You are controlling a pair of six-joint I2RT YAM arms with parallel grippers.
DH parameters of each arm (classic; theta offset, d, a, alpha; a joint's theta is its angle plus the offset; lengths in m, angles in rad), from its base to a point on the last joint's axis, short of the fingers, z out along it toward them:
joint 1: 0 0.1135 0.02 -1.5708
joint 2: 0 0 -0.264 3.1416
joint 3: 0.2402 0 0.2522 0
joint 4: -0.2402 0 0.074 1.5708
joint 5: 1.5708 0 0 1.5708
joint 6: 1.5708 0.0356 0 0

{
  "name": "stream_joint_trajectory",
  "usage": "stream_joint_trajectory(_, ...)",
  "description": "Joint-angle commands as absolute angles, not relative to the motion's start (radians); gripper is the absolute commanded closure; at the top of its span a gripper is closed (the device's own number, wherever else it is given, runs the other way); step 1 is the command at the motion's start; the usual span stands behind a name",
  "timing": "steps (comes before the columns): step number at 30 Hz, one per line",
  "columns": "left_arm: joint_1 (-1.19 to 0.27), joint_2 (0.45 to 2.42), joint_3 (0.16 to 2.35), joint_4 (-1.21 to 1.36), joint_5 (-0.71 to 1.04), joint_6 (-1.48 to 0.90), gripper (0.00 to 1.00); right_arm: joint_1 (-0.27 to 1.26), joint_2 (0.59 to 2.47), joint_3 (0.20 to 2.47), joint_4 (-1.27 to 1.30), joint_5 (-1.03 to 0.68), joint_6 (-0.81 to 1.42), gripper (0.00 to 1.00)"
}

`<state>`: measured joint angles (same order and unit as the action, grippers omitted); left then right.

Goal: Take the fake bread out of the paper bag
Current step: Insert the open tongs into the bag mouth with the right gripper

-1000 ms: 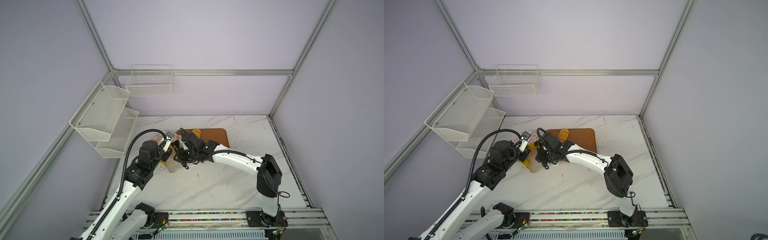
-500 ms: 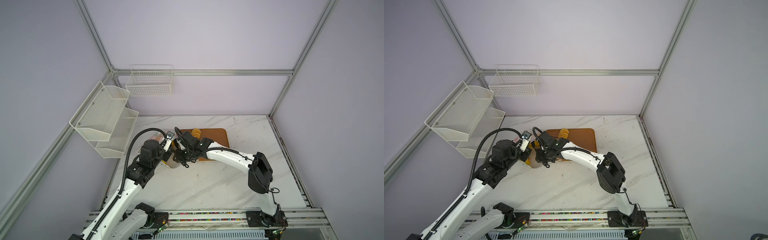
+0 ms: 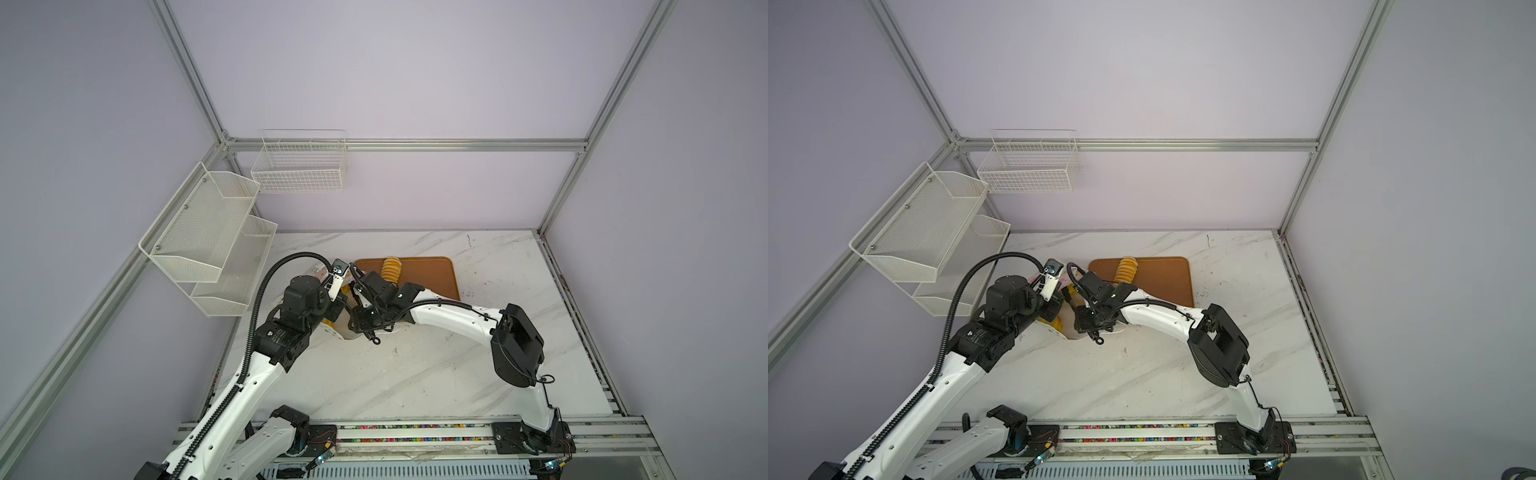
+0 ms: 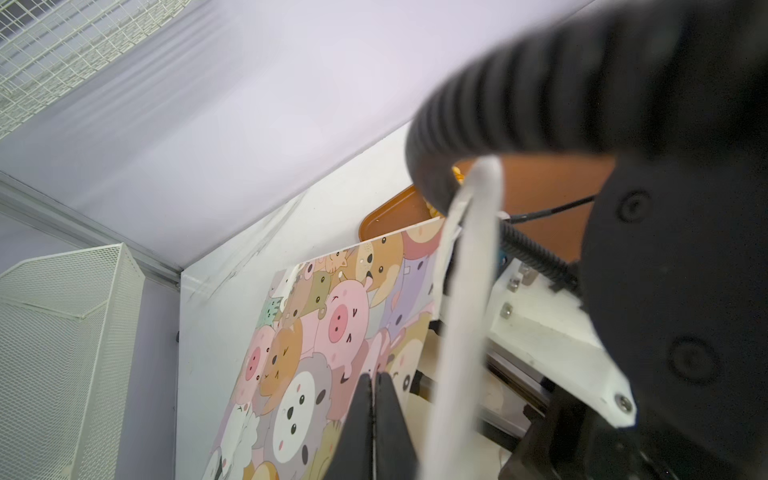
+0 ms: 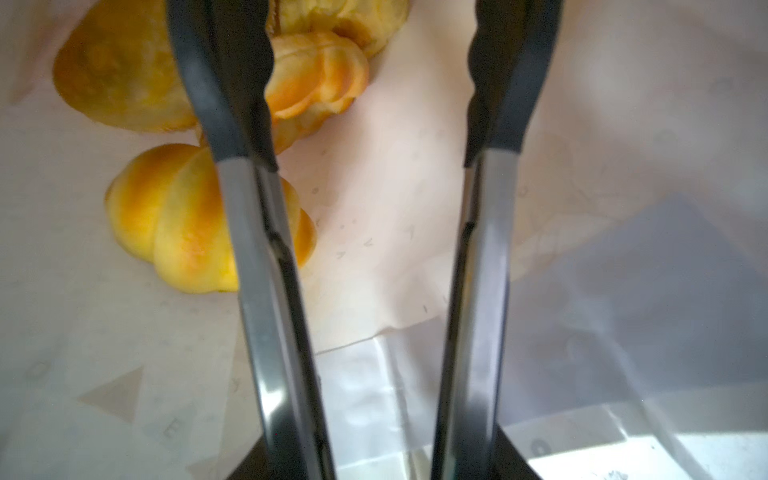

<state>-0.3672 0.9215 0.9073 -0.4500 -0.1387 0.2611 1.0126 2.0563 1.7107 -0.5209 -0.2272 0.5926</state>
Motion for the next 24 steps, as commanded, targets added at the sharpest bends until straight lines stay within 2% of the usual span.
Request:
stream_joint_trajectory(1,-0.359,0.925,1.001,-0.44,-0.137,0.221,1.0,1.028,1.983,1.666,-0.483,-0.145,0.572,0.5)
stream_joint_trajectory(8,-0.353,0.927,1.021,-0.464,-0.127,0.206,1.0,1.035,1.94,1.601,-0.445,-0.114,0.564,0.5)
stream_joint_trajectory(15,-0.353,0.908,1.015,-0.462,-0.119,0.201,1.0,1.036,1.956,1.623,-0.438,-0.179,0.64,0.51)
stream_joint_trajectory(20,-0.353,0.904,1.02,-0.462,-0.105,0.19,1.0,1.039,1.987,1.655,-0.486,-0.159,0.609,0.5)
stream_joint_trajectory(24,-0.353,0.915,1.035,-0.464,-0.081,0.166,1.0,1.04,1.994,1.657,-0.458,-0.213,0.617,0.48)
